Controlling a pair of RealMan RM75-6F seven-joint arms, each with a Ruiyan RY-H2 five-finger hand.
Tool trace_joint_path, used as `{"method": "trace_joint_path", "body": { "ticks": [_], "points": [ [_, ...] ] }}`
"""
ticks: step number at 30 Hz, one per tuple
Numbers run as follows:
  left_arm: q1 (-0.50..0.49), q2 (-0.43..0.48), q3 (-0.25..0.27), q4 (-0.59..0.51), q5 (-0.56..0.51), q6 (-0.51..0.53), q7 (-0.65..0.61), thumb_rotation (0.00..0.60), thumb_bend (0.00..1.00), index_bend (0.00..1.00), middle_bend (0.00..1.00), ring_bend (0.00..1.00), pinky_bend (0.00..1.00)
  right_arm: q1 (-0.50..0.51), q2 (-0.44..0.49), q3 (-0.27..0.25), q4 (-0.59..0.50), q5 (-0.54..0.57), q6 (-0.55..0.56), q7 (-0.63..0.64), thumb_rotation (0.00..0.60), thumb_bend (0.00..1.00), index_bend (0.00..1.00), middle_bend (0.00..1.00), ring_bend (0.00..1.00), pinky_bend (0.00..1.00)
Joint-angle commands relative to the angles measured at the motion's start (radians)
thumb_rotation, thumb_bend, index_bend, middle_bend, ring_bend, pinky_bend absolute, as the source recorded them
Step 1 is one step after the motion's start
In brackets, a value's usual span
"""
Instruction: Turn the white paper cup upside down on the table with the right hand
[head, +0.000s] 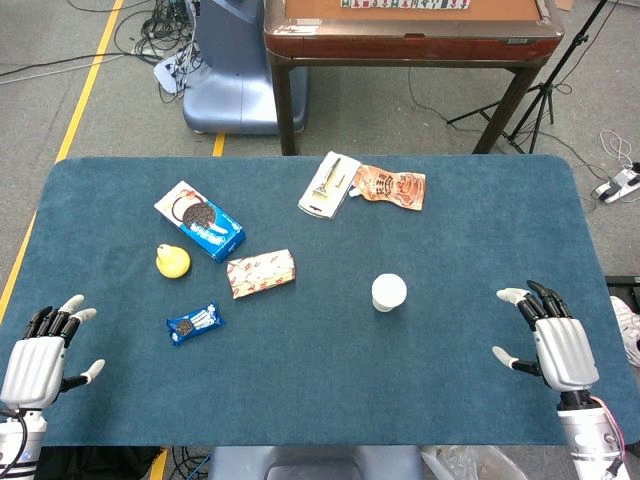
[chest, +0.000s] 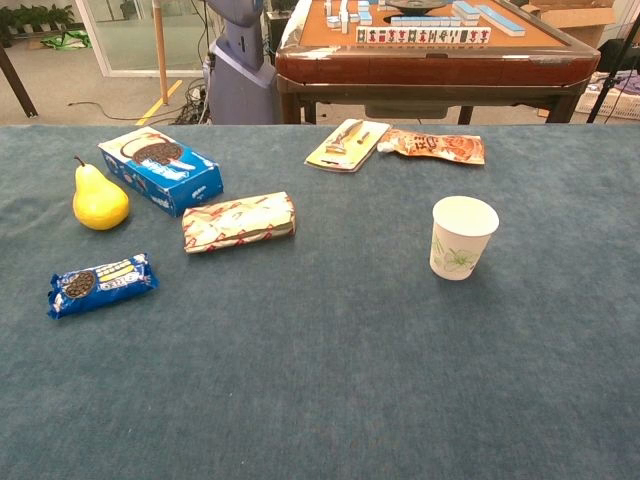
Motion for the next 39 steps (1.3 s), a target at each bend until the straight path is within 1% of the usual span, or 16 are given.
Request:
{"method": "trace_joint_path", "body": {
  "ticks": [1, 8, 12, 15, 18, 21, 26, 33, 39],
  "points": [
    [0.000, 0.000, 0.001, 0.001, 0.000, -0.002, 0.000, 0.600, 0.15, 0.24, 0.13, 0.16, 0.08, 0.000, 0.001, -0.001, -0.003, -0.002, 0.001, -0.002, 0.600, 0.05, 0.27, 0.26, 0.10, 0.14],
    [-0.001, 0.001, 0.003, 0.003, 0.004, -0.001, -0.003, 0.600, 0.15, 0.24, 0.13, 0.16, 0.08, 0.004, -0.002, 0.012, -0.012, -0.002, 0.008, -0.005, 0.600, 0.05, 0.27, 0.26, 0.10, 0.14],
    [0.001, 0.005, 0.003, 0.002, 0.006, 0.003, -0.007, 0.600, 0.15, 0.25, 0.13, 0.16, 0.08, 0.027, -0.001, 0.024, -0.030, 0.018, -0.027, -0.027, 0.600, 0.05, 0.27, 0.26, 0.10, 0.14],
    [0.005, 0.005, 0.005, 0.000, 0.009, 0.009, -0.014, 0.600, 0.15, 0.25, 0.13, 0.16, 0.08, 0.063, -0.001, 0.042, -0.043, 0.044, -0.077, -0.053, 0.600, 0.05, 0.27, 0.26, 0.10, 0.14],
    [0.008, 0.007, 0.007, -0.001, 0.013, 0.015, -0.016, 0.600, 0.15, 0.26, 0.13, 0.16, 0.08, 0.108, -0.004, 0.059, -0.057, 0.068, -0.138, -0.090, 0.600, 0.05, 0.27, 0.22, 0.10, 0.14],
    [0.011, 0.011, 0.010, -0.004, 0.017, 0.017, -0.017, 0.600, 0.15, 0.27, 0.13, 0.16, 0.08, 0.155, -0.010, 0.077, -0.064, 0.107, -0.205, -0.123, 0.600, 0.05, 0.27, 0.17, 0.06, 0.12],
    [0.016, 0.016, 0.015, -0.013, 0.023, 0.023, -0.014, 0.600, 0.15, 0.30, 0.13, 0.16, 0.08, 0.255, -0.040, 0.114, -0.057, 0.202, -0.334, -0.198, 0.600, 0.05, 0.25, 0.13, 0.02, 0.10],
    [0.022, 0.025, 0.019, -0.021, 0.025, 0.029, -0.009, 0.600, 0.15, 0.31, 0.13, 0.16, 0.08, 0.390, -0.111, 0.154, 0.008, 0.336, -0.471, -0.281, 0.600, 0.05, 0.25, 0.11, 0.00, 0.08],
    [0.022, 0.028, 0.021, -0.025, 0.018, 0.019, -0.002, 0.600, 0.15, 0.33, 0.13, 0.16, 0.08, 0.476, -0.167, 0.169, 0.085, 0.424, -0.547, -0.312, 0.600, 0.05, 0.24, 0.11, 0.00, 0.07]
  ]
}}
